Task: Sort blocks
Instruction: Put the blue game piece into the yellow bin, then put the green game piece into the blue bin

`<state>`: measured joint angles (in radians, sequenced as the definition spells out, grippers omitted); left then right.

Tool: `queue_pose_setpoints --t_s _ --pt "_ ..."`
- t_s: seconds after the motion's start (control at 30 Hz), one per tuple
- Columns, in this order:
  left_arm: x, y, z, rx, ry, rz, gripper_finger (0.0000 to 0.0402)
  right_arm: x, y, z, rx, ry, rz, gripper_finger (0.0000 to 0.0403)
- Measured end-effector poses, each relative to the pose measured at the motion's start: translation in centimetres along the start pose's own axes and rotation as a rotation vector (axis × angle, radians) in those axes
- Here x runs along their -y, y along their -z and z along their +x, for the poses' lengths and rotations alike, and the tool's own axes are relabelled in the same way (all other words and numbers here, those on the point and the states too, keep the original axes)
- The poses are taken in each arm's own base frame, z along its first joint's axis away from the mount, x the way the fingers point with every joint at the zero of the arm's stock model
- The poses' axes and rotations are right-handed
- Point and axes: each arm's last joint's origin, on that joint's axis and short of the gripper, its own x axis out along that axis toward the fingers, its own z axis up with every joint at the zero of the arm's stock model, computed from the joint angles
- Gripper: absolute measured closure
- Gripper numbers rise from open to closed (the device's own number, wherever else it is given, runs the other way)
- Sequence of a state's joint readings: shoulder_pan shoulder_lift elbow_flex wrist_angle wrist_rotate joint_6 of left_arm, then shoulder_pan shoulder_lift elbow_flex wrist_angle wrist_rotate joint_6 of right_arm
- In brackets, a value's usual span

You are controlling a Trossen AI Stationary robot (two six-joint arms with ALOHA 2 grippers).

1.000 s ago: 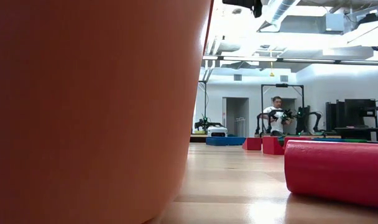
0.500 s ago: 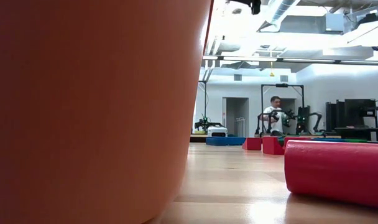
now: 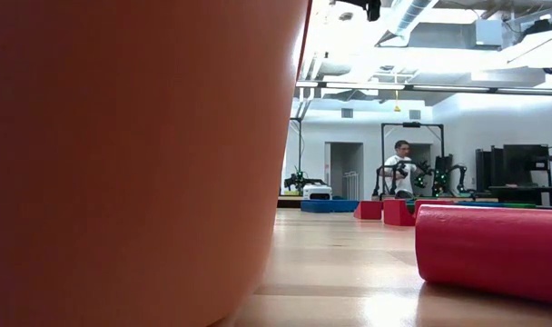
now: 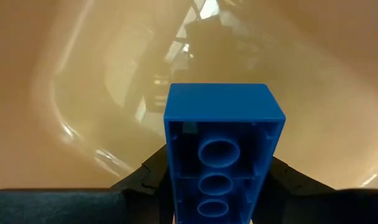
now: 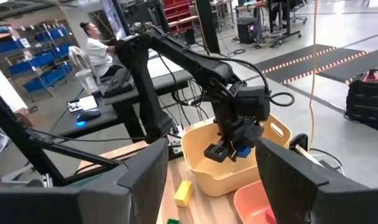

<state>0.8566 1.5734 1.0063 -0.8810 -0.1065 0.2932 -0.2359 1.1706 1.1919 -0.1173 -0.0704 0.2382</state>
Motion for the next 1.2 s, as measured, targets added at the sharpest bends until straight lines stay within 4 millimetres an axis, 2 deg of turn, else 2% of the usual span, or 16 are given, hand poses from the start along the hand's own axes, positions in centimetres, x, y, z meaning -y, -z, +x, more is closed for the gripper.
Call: queue_pose_setpoints --t_s 0.13,0.37,0.57,0.93,1.2 --pt "0.0 -0.3 0.0 0.024 -0.023 0.075 0.0270 0.0 0.0 0.0 0.000 0.000 0.000 0.0148" --pt "-0.1 -0.6 0.0 0.053 -0.044 0.317 0.0269 -0.6 -0.2 0.0 0.027 -0.027 -0.004 0.0148" --pt "0.0 -0.5 0.6 0.065 -0.045 0.431 0.0252 -0.9 -0.1 0.0 0.031 -0.023 -0.006 0.0148" --pt "0.8 -0.1 1.2 0.048 -0.029 0.391 0.0238 -1.0 -0.1 0.0 0.031 -0.025 -0.006 0.0148" --pt "1.4 -0.2 1.1 0.051 -0.026 0.373 0.0169 -1.0 -0.1 0.0 0.030 -0.024 -0.008 0.0148"
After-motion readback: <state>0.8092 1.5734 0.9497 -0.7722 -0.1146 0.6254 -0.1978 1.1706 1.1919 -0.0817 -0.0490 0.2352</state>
